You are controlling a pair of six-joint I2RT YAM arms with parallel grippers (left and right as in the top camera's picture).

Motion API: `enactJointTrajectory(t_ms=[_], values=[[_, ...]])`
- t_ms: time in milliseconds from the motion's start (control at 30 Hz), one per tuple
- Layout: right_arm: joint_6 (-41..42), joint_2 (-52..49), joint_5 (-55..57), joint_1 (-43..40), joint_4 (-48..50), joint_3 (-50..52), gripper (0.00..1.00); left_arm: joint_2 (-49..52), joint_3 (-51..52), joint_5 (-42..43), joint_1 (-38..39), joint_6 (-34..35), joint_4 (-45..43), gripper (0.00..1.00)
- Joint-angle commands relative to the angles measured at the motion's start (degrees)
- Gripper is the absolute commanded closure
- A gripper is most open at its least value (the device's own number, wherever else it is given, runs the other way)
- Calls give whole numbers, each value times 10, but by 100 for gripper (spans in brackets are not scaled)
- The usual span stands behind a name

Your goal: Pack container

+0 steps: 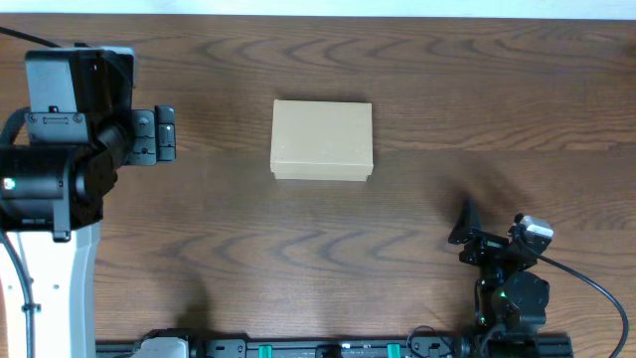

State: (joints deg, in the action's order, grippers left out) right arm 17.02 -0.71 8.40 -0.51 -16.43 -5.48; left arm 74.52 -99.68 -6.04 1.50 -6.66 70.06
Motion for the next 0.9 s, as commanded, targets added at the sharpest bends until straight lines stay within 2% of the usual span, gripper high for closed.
enactJointTrajectory(t_ms=[0, 100, 167, 267, 333, 433, 567, 700, 867], values=[[7, 4, 2, 5, 2, 4, 1, -59, 18, -5, -3, 0, 0, 5], [8, 4, 2, 5, 2, 4, 1, -115, 74, -8, -3, -7, -3, 5], [7, 4, 2, 5, 2, 4, 1, -163, 134, -30, -3, -49, -50, 5], [7, 4, 2, 5, 2, 4, 1, -239, 240, -35, -3, -71, -205, 5], [7, 4, 2, 5, 2, 4, 1, -290, 310, -26, -3, -71, -337, 5], [8, 4, 2, 5, 2, 4, 1, -346, 390, -11, -3, -71, -486, 5], [7, 4, 2, 5, 2, 4, 1, -397, 485, 1, -3, -71, -641, 5], [7, 4, 2, 5, 2, 4, 1, -432, 562, 1, -3, -71, -722, 4], [8, 4, 2, 5, 2, 4, 1, -474, 645, 1, -3, -71, -748, 5]])
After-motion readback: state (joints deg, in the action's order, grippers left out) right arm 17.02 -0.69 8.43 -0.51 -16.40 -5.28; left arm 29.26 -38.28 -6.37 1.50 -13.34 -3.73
